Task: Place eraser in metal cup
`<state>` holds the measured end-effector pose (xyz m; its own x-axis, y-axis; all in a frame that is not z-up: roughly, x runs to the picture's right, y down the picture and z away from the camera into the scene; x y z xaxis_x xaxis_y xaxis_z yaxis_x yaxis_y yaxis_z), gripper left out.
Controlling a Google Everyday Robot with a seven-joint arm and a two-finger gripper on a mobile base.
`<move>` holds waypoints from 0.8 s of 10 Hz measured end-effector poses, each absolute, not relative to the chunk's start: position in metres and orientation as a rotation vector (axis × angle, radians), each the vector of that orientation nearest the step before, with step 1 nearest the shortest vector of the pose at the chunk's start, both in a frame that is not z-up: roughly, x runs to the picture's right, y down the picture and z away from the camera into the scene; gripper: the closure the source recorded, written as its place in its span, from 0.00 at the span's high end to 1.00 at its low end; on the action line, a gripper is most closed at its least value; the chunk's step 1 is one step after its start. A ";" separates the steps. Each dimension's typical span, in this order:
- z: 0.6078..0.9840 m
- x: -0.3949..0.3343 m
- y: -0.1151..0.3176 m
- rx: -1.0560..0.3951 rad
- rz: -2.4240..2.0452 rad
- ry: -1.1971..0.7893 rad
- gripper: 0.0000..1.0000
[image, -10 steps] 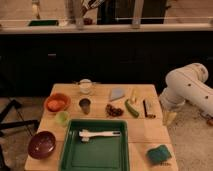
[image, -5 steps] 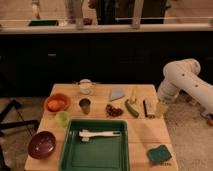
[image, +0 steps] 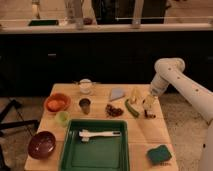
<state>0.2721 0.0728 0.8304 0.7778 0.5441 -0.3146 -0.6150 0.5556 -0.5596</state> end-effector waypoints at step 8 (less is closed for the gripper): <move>0.846 0.272 0.098 -0.657 0.987 0.266 0.80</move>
<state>0.2722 0.0976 0.8463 0.5385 0.6847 -0.4912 -0.8387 0.3791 -0.3911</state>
